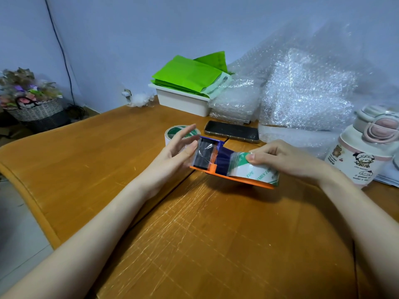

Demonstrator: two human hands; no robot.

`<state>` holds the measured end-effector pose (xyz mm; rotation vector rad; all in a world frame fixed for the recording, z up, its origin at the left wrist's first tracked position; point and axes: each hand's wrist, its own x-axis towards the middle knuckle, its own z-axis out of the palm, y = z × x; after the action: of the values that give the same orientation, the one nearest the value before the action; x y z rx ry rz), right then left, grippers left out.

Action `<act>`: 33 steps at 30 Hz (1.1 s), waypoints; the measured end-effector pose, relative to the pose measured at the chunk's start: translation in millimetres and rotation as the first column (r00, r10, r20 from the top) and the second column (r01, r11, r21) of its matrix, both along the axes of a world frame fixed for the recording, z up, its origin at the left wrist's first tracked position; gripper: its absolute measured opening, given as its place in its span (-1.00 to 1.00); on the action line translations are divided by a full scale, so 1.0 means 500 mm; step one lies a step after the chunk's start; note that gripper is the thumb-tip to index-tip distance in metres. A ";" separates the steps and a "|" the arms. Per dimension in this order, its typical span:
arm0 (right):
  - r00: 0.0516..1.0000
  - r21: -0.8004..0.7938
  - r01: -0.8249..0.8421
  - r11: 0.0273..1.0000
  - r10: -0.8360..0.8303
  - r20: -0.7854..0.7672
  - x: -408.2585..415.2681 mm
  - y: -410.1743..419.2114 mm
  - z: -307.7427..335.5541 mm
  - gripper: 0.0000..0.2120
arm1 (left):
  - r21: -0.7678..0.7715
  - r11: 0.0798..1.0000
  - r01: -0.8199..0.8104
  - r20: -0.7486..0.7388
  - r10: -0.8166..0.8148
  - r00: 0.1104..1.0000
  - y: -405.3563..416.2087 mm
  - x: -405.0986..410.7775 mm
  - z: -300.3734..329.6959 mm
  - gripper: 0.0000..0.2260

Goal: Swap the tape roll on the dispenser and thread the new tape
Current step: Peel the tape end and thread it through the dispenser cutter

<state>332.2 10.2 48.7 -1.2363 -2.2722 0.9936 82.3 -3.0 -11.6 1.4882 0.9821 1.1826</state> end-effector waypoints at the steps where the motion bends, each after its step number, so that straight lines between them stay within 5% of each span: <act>1: 1.000 -0.013 0.000 1.000 0.000 0.020 -0.002 -0.001 0.002 -0.68 | -0.008 0.999 0.037 0.031 -0.037 0.999 -0.001 -0.001 0.000 -0.58; 9: 0.985 0.014 0.028 1.000 -0.030 0.169 -0.010 -0.013 0.025 -0.34 | 0.083 0.995 0.062 -0.048 -0.058 0.997 -0.026 0.010 0.010 -0.74; 15: 0.953 0.102 0.050 0.993 -0.078 0.293 -0.037 -0.025 0.023 -0.71 | 0.112 0.992 0.058 -0.036 -0.054 0.998 -0.027 0.013 0.008 -0.73; 21: 0.966 0.267 0.108 0.958 -0.165 0.200 -0.052 -0.010 -0.010 -0.62 | 0.053 0.998 0.016 0.003 -0.016 1.000 -0.016 0.002 -0.001 -0.70; 28: 0.953 0.445 0.201 0.873 -0.280 0.119 -0.060 -0.010 -0.029 -0.55 | 0.173 0.979 -0.110 -0.017 0.115 0.993 -0.020 -0.003 0.004 -0.86; 33: 0.955 0.506 0.199 0.839 -0.282 0.091 -0.061 -0.007 -0.036 -0.42 | 0.236 0.951 -0.198 -0.070 0.220 0.973 -0.015 -0.003 0.002 -0.68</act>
<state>301.9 6.6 30.9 -1.3556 -2.2121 0.1974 81.0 -10.6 -10.4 1.6642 1.1215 1.4258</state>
